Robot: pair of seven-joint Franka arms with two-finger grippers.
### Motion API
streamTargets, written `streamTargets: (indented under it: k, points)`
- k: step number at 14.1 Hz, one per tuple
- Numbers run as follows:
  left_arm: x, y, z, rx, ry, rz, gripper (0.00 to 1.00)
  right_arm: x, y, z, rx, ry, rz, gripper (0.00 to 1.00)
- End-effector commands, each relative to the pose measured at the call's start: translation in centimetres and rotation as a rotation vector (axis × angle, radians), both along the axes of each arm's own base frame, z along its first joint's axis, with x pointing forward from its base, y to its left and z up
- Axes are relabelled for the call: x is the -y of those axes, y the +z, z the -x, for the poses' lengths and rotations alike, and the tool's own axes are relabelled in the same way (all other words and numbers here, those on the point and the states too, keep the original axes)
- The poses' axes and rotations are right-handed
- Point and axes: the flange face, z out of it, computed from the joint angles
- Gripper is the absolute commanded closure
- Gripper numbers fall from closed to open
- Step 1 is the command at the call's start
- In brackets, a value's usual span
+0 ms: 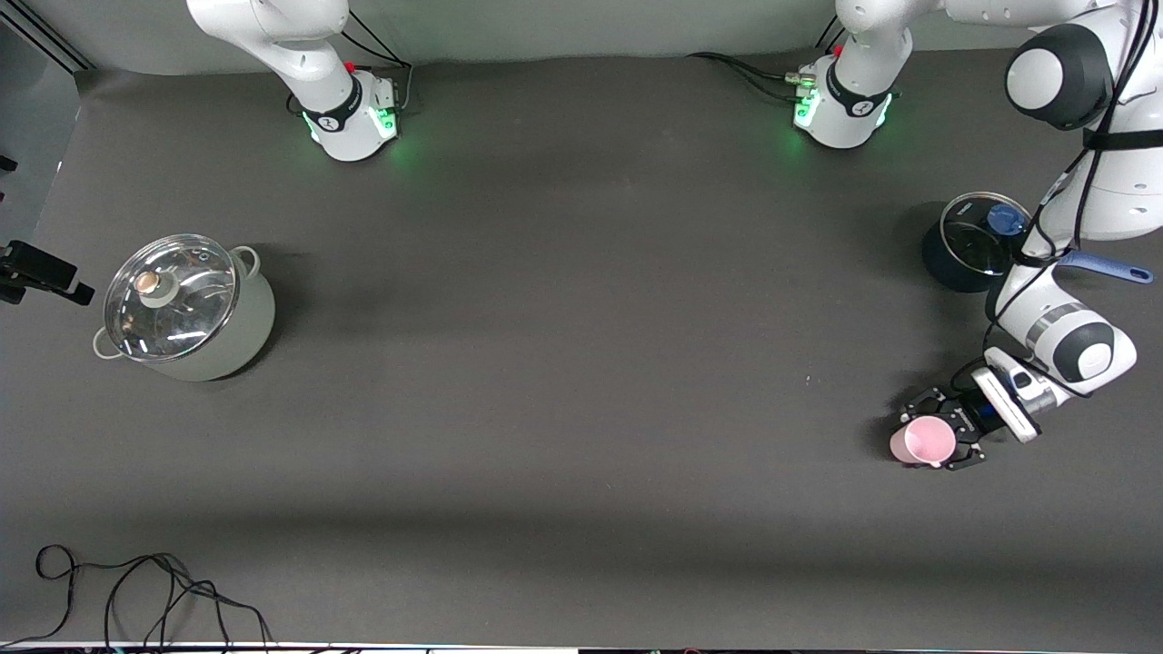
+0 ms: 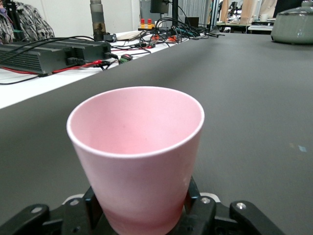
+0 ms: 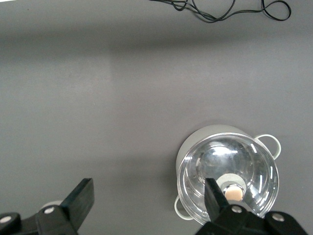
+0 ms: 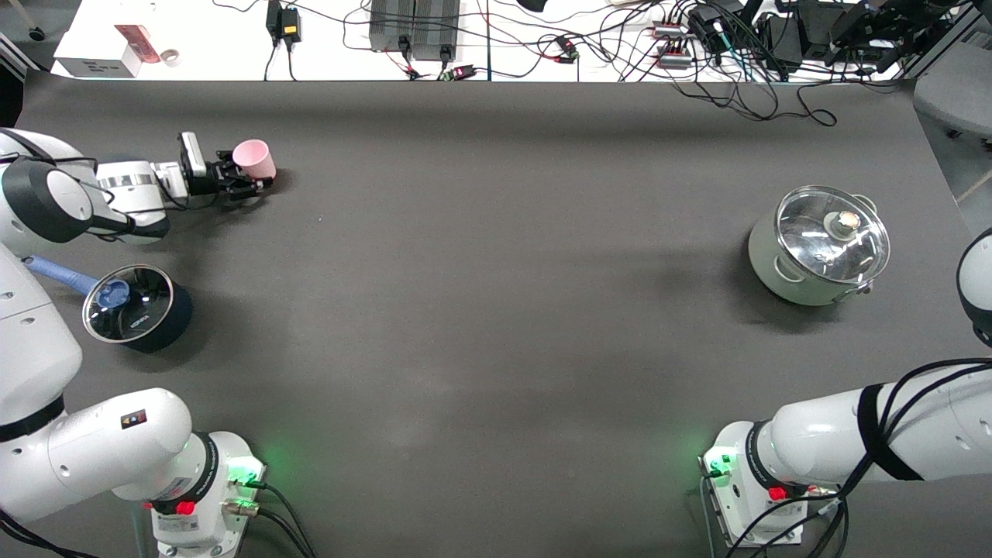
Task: Transfer pink cup from left to right arm
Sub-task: 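Lift the pink cup with the left gripper while the right gripper approaches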
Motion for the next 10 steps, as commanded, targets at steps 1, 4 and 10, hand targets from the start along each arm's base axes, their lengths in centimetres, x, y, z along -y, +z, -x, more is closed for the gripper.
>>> streamTargets:
  k: [1,4,10]
  points:
    - [3.3,5.9,-1.5,-0.069,0.032,-0.02,0.46,0.2,0.4,0.0,-0.002,0.004,-0.016,0.0]
    - [9.2,11.4,-2.4,-0.139,0.053,-0.033,0.46,0.2,0.4,-0.1,-0.002,0.003,-0.016,0.0]
    - [26.1,21.1,0.1,-0.176,0.208,0.006,0.53,-0.6,-0.3,-0.5,-0.014,0.018,-0.015,0.0]
